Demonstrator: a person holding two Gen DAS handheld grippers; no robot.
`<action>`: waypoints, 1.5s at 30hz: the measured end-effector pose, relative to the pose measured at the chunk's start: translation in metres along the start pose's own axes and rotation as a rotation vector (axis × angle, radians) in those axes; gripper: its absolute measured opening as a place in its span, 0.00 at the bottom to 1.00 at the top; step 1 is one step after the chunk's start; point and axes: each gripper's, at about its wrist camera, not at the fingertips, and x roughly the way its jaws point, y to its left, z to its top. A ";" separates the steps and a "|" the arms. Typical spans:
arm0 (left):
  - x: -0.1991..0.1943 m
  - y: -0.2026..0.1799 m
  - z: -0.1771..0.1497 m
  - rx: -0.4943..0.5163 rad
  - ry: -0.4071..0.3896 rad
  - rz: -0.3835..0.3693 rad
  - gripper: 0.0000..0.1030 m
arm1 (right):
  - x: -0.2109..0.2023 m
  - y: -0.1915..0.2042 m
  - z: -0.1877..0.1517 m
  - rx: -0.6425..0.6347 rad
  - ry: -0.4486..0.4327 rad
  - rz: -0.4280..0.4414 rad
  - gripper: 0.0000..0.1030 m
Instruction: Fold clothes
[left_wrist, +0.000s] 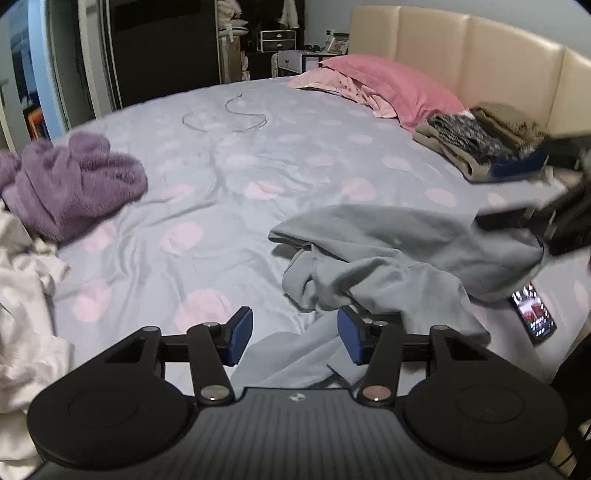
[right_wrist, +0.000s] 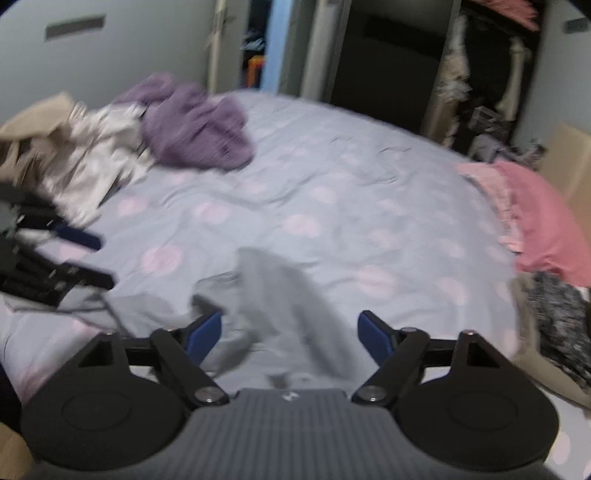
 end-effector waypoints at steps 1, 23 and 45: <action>0.006 0.005 -0.004 -0.007 0.001 -0.018 0.47 | 0.014 0.011 0.002 -0.013 0.032 0.019 0.62; 0.111 0.003 -0.025 -0.066 0.207 -0.034 0.22 | 0.086 0.005 -0.019 0.004 0.171 -0.009 0.06; -0.110 0.051 0.091 -0.196 -0.461 0.291 0.02 | -0.142 -0.163 0.044 0.123 -0.197 -0.623 0.03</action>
